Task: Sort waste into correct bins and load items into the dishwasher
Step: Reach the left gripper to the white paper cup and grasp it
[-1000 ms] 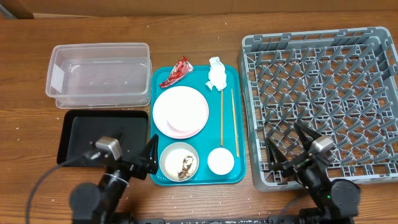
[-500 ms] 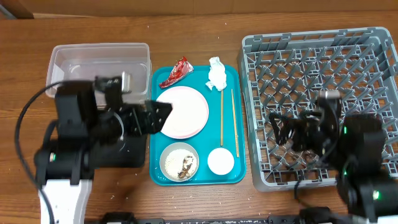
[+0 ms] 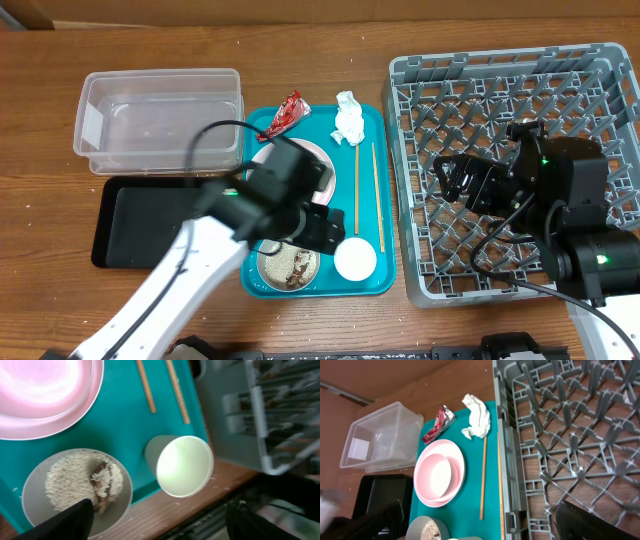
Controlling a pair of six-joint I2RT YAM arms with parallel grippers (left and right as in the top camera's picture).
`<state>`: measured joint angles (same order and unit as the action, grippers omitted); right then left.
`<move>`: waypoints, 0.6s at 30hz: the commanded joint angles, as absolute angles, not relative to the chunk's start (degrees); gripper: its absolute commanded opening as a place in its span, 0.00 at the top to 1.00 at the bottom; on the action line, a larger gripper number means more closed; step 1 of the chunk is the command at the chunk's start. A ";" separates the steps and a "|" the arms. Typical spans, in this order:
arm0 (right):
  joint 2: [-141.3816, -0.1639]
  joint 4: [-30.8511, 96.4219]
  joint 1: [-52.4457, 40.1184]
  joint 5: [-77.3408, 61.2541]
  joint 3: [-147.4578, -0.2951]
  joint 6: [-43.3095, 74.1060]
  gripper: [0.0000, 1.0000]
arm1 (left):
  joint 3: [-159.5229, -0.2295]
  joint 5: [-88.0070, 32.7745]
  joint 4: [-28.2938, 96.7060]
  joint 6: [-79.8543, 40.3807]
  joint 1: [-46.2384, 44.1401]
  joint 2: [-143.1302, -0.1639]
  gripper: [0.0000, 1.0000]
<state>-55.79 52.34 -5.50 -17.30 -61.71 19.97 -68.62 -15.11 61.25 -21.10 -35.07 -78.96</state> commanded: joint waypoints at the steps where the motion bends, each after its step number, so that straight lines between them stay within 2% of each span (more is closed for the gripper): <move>1: -56.18 53.25 -5.39 -16.10 -63.61 21.71 0.00 | -69.10 -4.43 59.40 -24.88 -39.92 -84.33 0.19; 6: -57.01 54.85 -5.39 -16.12 -63.61 21.71 0.00 | -69.10 -1.08 55.99 -25.78 -42.78 -92.86 0.22; 8: -57.25 55.27 -5.39 -16.12 -63.61 21.71 0.00 | -69.10 -3.16 54.28 -25.71 -42.78 -96.14 0.28; 11: -57.41 55.68 -5.39 -16.12 -63.61 21.71 0.00 | -69.10 -7.64 52.88 -25.28 -42.78 -100.01 0.60; 14: -57.41 55.94 -5.39 -16.12 -63.61 21.71 0.00 | -69.12 -8.03 53.25 -25.32 -42.74 -100.99 0.85; 16: -57.41 55.99 -5.39 -16.12 -63.61 21.71 0.00 | -69.49 -8.01 53.93 -25.32 -42.37 -100.31 0.95; 18: -57.41 55.99 -5.39 -16.12 -63.61 21.71 0.00 | -70.35 -8.21 54.85 -25.43 -41.63 -99.07 0.96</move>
<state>-57.49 56.18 -5.50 -16.49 -61.73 21.41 -68.71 -7.18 54.19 -25.26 -42.61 -100.95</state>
